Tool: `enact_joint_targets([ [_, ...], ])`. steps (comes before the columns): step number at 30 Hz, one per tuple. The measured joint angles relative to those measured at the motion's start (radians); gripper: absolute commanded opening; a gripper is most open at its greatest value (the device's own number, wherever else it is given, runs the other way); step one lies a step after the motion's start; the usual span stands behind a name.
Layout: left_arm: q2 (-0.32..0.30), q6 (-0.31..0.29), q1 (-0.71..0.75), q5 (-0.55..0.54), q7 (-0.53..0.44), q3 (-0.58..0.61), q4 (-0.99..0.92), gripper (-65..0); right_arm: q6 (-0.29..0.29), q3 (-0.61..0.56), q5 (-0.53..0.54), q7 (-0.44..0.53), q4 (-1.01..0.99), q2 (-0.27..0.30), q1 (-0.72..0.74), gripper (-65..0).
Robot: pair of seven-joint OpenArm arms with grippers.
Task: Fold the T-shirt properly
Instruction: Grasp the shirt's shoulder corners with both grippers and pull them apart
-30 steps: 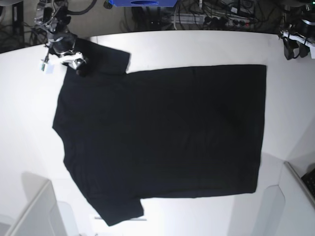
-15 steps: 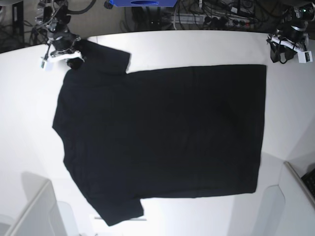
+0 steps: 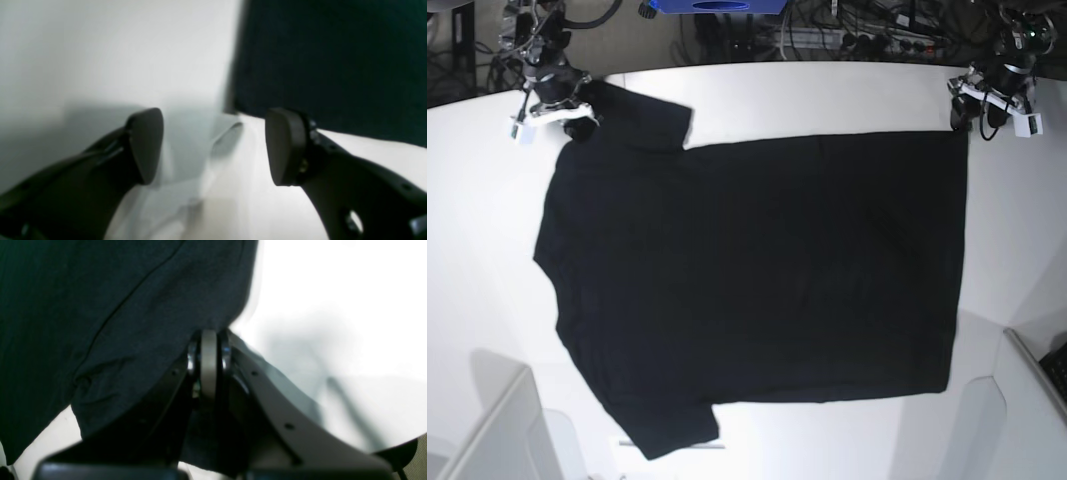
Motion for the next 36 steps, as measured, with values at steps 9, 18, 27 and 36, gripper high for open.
enact_joint_targets([
  [9,-0.005,0.000,-0.017,-0.026,-0.034,0.119,-0.011,-18.6,0.001,0.000,0.000,-0.002,0.001,0.000,-0.002,-65.0],
  [18,0.011,0.009,-0.036,-0.022,-0.031,0.124,-0.011,-29.6,0.001,0.000,0.000,-0.001,0.001,0.000,-0.002,-65.0],
  [27,0.014,0.048,-0.042,-0.011,-0.012,0.126,-0.015,-65.0,0.001,0.000,-0.001,-0.002,0.005,0.000,-0.003,-65.0],
  [36,0.010,0.050,0.000,-0.008,-0.008,0.122,0.013,-65.0,-0.014,0.000,-0.022,-0.059,0.103,-0.003,-0.085,-65.0],
])
